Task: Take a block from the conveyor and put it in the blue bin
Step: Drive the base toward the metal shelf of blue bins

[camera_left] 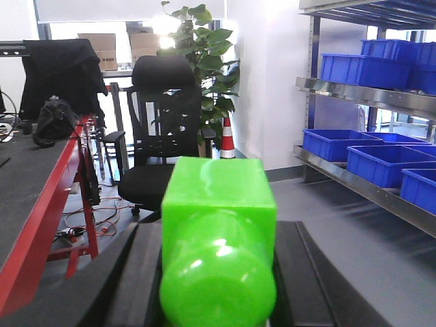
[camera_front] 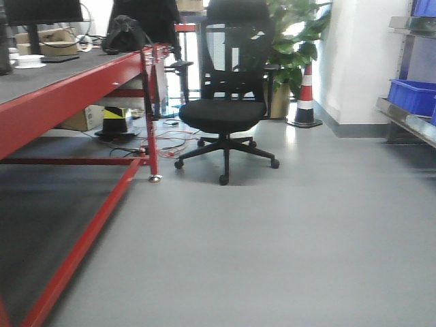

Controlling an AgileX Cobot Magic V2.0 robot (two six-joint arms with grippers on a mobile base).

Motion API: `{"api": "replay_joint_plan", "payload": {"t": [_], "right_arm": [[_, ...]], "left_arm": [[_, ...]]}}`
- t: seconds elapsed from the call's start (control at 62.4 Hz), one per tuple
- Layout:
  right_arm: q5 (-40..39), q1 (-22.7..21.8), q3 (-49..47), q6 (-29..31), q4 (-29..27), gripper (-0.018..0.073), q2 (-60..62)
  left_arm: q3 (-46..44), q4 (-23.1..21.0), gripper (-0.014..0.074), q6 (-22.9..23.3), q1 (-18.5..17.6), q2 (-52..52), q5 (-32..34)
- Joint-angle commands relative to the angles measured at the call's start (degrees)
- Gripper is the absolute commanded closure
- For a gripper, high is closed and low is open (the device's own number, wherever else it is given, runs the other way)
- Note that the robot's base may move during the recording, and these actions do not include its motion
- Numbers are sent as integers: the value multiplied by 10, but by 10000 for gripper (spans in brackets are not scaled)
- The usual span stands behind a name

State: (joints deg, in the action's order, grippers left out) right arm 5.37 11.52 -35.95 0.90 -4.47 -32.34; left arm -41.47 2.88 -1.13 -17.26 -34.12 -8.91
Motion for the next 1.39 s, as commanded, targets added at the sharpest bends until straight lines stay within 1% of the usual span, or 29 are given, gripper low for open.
{"api": "replay_joint_plan", "payload": {"t": [0.0, 1.378], "right_arm": [[-12, 1, 1, 2, 4, 721, 3], [-12, 1, 1, 2, 4, 721, 3]], "left_arm": [[1, -1, 707, -1, -4, 2, 9], [1, -1, 707, -1, -4, 2, 9]]}}
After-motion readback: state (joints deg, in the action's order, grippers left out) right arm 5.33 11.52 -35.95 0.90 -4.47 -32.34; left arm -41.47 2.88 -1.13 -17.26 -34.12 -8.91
